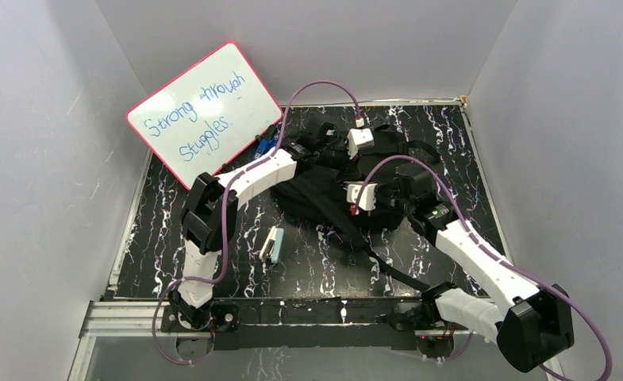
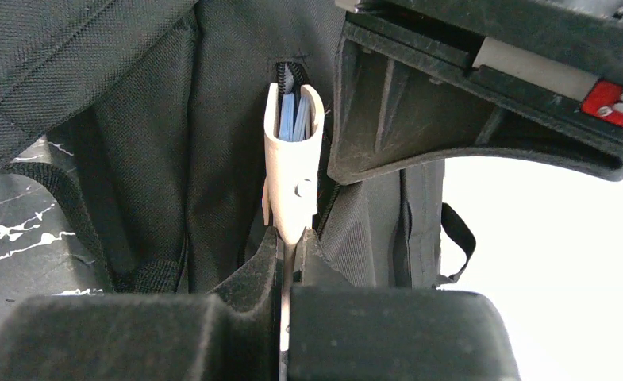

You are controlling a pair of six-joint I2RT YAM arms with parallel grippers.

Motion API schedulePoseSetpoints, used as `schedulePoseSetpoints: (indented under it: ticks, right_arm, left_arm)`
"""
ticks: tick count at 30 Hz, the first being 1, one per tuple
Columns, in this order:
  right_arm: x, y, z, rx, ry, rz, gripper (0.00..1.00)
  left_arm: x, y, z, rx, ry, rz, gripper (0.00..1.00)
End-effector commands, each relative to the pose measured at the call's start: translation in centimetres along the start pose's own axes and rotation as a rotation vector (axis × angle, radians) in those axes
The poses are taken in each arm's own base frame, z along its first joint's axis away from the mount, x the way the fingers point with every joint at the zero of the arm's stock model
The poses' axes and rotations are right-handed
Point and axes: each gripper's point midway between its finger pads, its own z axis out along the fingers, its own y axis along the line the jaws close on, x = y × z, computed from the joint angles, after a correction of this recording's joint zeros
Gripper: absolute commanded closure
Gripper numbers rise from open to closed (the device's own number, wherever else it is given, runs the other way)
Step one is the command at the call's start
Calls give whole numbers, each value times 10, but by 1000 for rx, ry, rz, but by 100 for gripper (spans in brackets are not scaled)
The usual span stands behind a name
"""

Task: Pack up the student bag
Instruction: Place the personal item in the student bag.

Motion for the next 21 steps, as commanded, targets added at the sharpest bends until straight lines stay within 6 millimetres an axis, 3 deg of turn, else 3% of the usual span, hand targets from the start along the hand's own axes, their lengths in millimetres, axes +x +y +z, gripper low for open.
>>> schedulePoseSetpoints:
  ticks: [1, 12, 21]
  right_arm:
    - [16, -22, -4, 87, 103, -29, 100]
    - [45, -22, -4, 120, 286, -40, 100]
    - [33, -9, 14, 128, 242, -108, 100]
  left_arm:
    - [-48, -24, -9, 97, -101, 68, 100]
    - [-50, -29, -10, 126, -106, 60, 100]
    - [-54, -37, -11, 170, -120, 52, 100]
